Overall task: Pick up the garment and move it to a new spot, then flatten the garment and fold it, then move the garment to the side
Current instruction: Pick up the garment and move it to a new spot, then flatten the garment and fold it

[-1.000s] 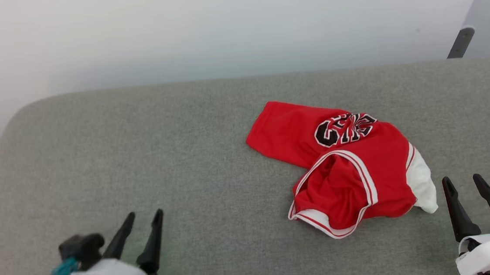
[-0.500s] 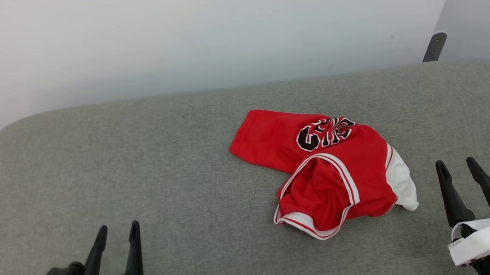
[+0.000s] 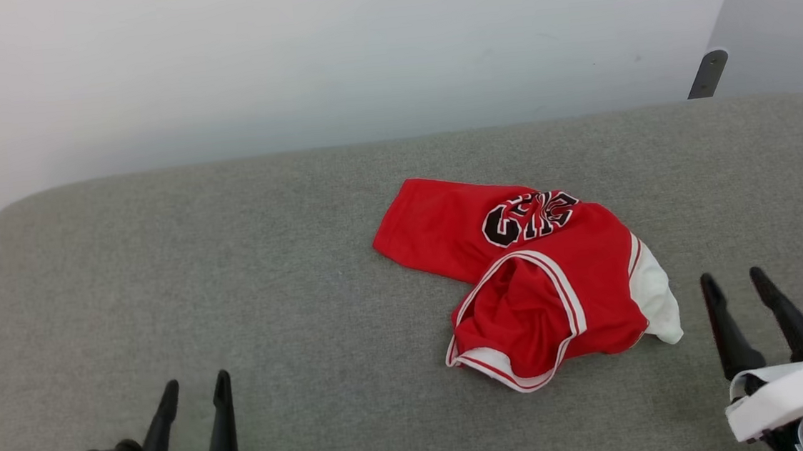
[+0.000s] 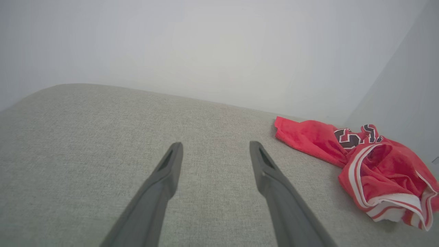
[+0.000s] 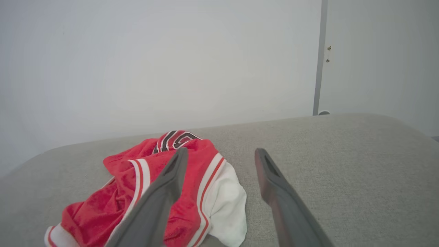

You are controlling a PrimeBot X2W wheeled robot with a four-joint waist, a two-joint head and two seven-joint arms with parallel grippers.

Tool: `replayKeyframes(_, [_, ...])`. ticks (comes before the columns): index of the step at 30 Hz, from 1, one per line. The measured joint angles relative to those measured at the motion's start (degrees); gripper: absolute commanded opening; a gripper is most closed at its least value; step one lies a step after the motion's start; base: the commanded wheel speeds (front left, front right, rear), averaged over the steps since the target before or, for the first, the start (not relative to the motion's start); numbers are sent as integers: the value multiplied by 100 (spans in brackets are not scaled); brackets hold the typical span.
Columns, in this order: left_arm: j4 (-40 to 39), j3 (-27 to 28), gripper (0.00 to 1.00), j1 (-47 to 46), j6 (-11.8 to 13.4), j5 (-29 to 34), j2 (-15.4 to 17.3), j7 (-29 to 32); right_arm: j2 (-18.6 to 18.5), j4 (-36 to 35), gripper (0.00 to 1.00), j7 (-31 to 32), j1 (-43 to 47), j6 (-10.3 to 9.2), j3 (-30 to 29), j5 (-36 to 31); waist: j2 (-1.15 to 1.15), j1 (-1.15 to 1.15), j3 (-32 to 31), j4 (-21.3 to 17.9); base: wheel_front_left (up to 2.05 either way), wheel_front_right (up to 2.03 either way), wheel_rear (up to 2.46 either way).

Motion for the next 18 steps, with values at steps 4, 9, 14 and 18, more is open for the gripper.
replayKeyframes(4, [5, 43, 100, 76, -25, 0, -119, 0, -205, 274, 100, 439, -276, -1, 276, 196, 0, 0, 25, -5, 0, 0, 0])
replayKeyframes(9, [14, 66, 100, 58, -34, 44, -246, 0, -764, 631, 100, 1656, -916, -1, 769, 438, 0, 0, 145, 28, 0, 0, 0])
replayKeyframes(14, [81, 45, 100, -54, -52, 91, -399, 0, -1146, 1055, 100, 3309, -1561, -1, 1366, 1069, 0, 0, 335, 82, 0, 0, 0])
replayKeyframes(18, [163, -24, 100, -179, -53, 135, -503, 0, -1348, 1363, 100, 4108, -2046, -1, 1605, 1361, 0, 0, 529, 138, 0, 0, 0])
